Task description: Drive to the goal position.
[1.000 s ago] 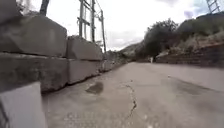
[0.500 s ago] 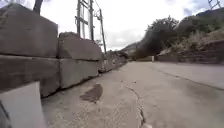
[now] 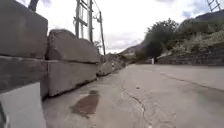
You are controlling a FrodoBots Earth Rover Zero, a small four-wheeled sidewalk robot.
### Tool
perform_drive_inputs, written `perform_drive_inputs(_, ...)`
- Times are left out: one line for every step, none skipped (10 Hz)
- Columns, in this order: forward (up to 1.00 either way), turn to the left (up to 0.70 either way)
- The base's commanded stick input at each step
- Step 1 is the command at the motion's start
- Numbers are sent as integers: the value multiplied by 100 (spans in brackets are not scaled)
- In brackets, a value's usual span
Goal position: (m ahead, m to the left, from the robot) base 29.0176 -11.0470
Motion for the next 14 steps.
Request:
perform_drive_inputs(70,0)
perform_drive_inputs(70,0)
perform_drive_inputs(70,0)
perform_drive_inputs(70,0)
perform_drive_inputs(70,0)
perform_drive_inputs(70,0)
perform_drive_inputs(70,0)
perform_drive_inputs(70,0)
perform_drive_inputs(70,0)
perform_drive_inputs(70,0)
perform_drive_inputs(70,0)
perform_drive_inputs(70,0)
perform_drive_inputs(70,0)
perform_drive_inputs(70,0)
